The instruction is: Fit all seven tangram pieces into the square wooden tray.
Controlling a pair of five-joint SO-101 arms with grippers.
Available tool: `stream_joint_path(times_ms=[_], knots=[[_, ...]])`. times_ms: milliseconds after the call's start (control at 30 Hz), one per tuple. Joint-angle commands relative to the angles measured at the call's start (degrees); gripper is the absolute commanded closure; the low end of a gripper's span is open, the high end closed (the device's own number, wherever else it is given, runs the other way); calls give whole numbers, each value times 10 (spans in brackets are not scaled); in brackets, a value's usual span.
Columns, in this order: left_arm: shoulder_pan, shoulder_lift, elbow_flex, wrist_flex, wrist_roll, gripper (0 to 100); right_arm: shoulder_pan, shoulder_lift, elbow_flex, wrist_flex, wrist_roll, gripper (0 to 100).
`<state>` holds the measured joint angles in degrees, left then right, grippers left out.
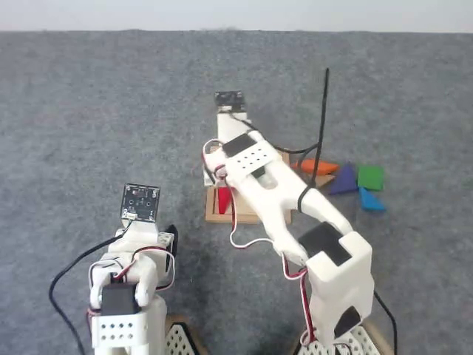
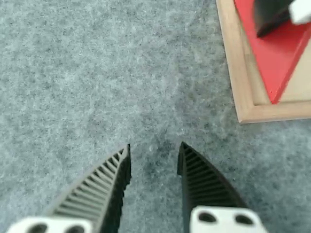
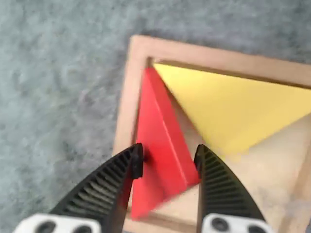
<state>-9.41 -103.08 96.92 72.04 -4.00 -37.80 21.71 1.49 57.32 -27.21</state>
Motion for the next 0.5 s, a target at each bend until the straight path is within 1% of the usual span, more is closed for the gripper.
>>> stream_joint_path(times_ms=[0,133,233,467], knots=[[1,-16,-5,5,-4,847,15,-7,-45,-5,-4,826],[1,-16,-5,5,-4,847,16,-7,-53,-1,-2,825],[1,-16,-5,5,-4,847,15,-19,-49,-1,25,825],[1,-16,-5,5,-4,847,17,-72,-48,42,30,825]])
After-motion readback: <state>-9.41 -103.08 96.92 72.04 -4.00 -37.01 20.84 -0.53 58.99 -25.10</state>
